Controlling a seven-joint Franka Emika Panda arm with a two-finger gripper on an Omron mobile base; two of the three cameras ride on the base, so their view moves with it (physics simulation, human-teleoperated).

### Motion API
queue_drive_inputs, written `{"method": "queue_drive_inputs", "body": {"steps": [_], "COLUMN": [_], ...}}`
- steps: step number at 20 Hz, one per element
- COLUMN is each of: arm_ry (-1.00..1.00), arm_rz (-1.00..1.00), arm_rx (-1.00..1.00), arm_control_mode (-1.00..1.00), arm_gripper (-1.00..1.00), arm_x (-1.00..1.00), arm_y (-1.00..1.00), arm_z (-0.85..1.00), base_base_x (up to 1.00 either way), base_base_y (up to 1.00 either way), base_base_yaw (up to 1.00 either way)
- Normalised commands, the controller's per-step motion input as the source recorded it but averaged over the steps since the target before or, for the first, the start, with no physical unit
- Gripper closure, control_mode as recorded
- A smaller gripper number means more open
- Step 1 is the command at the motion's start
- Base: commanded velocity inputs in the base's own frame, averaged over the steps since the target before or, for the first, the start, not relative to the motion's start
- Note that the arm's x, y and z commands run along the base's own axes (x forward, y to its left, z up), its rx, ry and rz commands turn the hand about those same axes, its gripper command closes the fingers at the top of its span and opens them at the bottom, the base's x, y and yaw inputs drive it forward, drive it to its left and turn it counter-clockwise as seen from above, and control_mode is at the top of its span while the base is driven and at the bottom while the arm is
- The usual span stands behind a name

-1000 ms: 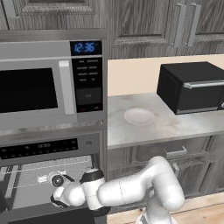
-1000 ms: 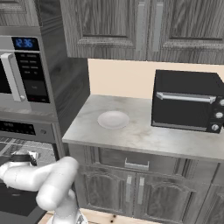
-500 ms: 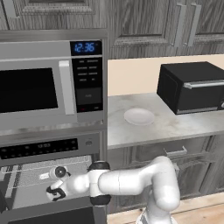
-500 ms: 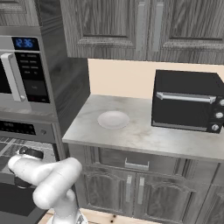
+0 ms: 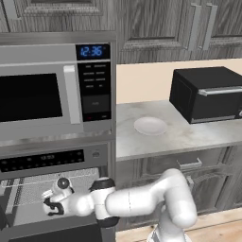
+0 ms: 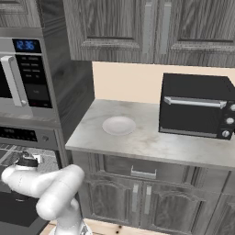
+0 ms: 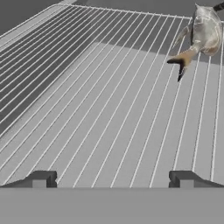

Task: Take the fish from the oven and place it on the plate on the counter.

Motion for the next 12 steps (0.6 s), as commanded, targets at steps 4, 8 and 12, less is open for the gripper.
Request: {"method": "queue_drive_inputs", "body": {"steps": [4, 8, 12], "arm_ry": [-0.04, -0.08, -0.13], "arm_rz": [0.00, 0.00, -0.03], "arm_rx": [0.00, 0.00, 0.00], "arm_control_mode": [-1.00, -1.00, -1.00], "arm_gripper": [-1.00, -1.00, -1.00], "arm_x": [-0.85, -0.98, -0.90], "arm_y": [0.09, 0.04, 0.00], "arm_z": [-0.99, -1.00, -1.00], "base_base_x": [0.00, 0.00, 0.00], "base_base_y": [0.00, 0.00, 0.00], "base_base_yaw": [0.00, 0.00, 0.00]}}
